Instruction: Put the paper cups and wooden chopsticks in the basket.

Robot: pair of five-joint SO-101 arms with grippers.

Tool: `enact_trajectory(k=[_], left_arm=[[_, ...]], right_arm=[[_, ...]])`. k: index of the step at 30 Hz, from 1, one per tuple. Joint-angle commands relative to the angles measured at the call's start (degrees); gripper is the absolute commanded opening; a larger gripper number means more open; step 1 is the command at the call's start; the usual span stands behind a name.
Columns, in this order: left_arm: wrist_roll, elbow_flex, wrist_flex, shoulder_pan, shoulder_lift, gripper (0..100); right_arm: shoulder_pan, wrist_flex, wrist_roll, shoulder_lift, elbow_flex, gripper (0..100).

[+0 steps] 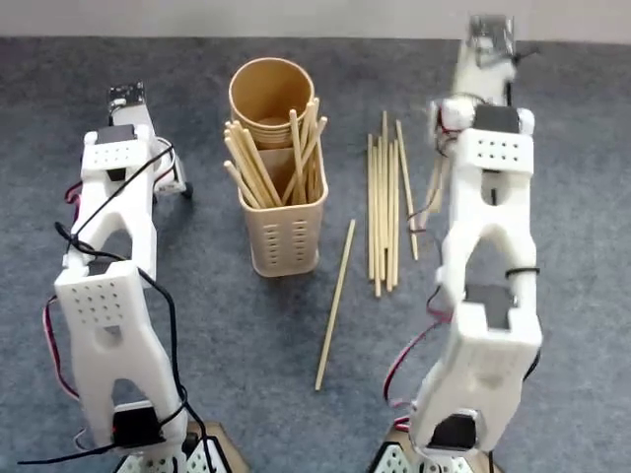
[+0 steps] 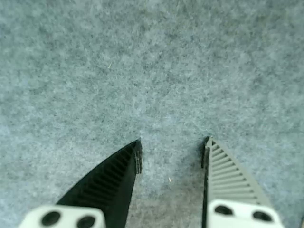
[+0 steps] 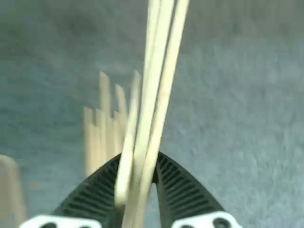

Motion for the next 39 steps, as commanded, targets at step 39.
enact_trajectory(k=[39], left_arm=[[-2.4,-0.5,-2.4,2.2,0.4,22]], right_arm=[[-21.6,-31.5,4.7,-73.8,66.9,0.5]])
